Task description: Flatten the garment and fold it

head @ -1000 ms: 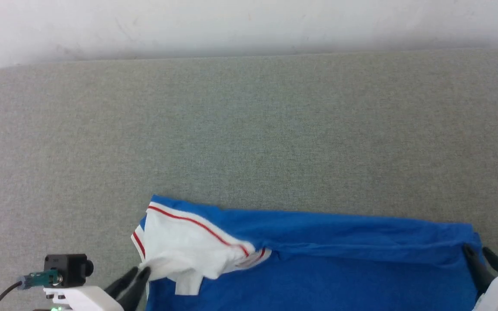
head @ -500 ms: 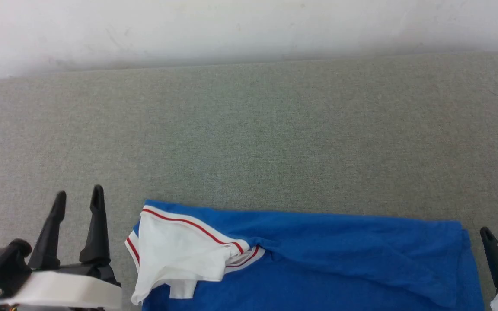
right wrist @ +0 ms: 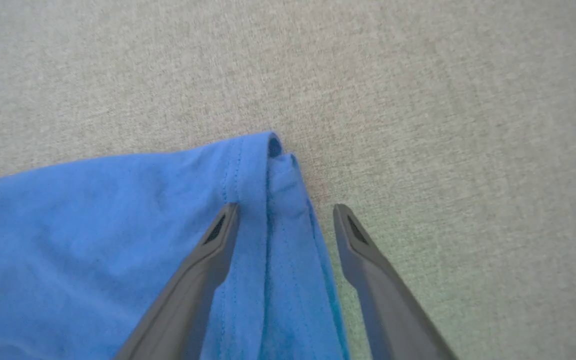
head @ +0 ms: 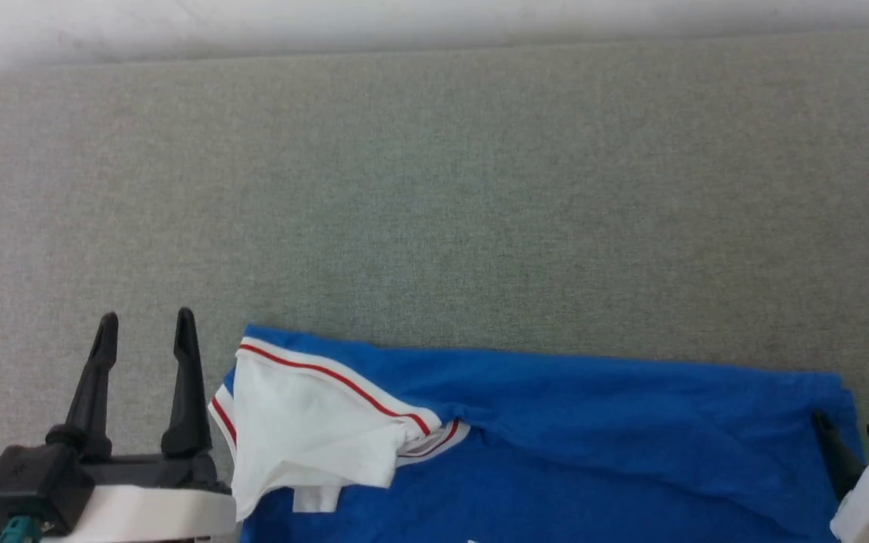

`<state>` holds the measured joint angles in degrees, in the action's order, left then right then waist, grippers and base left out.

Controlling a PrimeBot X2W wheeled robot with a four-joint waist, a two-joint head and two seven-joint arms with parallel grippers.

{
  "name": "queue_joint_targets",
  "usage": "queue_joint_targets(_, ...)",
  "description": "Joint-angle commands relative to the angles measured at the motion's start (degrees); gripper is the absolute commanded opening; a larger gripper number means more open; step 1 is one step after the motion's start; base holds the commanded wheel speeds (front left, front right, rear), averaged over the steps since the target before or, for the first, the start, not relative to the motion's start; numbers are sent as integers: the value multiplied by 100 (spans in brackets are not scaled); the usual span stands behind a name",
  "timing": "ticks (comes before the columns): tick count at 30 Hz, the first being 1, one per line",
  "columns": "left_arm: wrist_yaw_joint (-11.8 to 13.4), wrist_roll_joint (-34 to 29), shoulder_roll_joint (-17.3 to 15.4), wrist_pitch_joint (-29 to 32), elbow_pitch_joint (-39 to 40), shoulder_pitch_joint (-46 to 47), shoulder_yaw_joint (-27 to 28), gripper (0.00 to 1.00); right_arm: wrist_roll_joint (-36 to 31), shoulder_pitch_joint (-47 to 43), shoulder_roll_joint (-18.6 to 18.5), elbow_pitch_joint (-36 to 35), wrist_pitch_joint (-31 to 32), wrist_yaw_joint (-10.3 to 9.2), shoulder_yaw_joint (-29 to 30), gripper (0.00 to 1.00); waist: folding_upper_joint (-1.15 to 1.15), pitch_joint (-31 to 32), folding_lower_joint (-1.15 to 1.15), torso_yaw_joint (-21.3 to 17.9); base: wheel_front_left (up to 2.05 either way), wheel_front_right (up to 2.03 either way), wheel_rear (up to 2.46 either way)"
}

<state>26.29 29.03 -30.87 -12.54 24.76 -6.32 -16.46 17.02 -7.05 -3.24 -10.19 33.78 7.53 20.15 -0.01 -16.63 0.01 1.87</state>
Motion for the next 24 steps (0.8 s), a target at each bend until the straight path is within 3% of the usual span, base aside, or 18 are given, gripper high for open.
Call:
queue_joint_targets(1, -15, -46, 6, 10, -16, 144, -9, 100, -46, 103, 17, 72, 20, -4, 2, 100, 1, -213, -1, 92, 0, 0, 0)
queue_joint_targets(7, -81, -34, 36, 78, -115, 360, -90, 100, -16, 200, 19, 407, 268, -4, -217, 100, 1, -348, -1, 164, 0, 0, 0)
queue_joint_targets(8, -86, -30, 40, 84, -134, 381, -97, 100, 53, 197, 20, 430, 346, -4, -249, 76, 1, -349, -1, 167, 0, 0, 0)
queue_joint_targets(10, -92, -20, 48, 90, -176, 409, -103, 100, 141, 198, 24, 432, 465, -4, -263, 12, 1, -326, -1, 164, 0, 0, 0)
queue_joint_targets(11, -95, -14, 52, 93, -201, 414, -109, 100, 149, 198, 25, 414, 498, -4, -261, 0, 1, -295, -1, 159, 0, 0, 0)
queue_joint_targets(17, -127, 44, 89, 80, -324, 370, -150, 100, 17, 279, 22, 205, 426, -4, 29, 0, 1, 18, -1, 111, 0, 0, 0)
queue_joint_targets(24, -143, 126, 132, 85, -444, 199, -225, 100, -384, 420, -239, 211, 263, -4, 732, 0, 1, 494, -1, 128, 0, 0, 0)
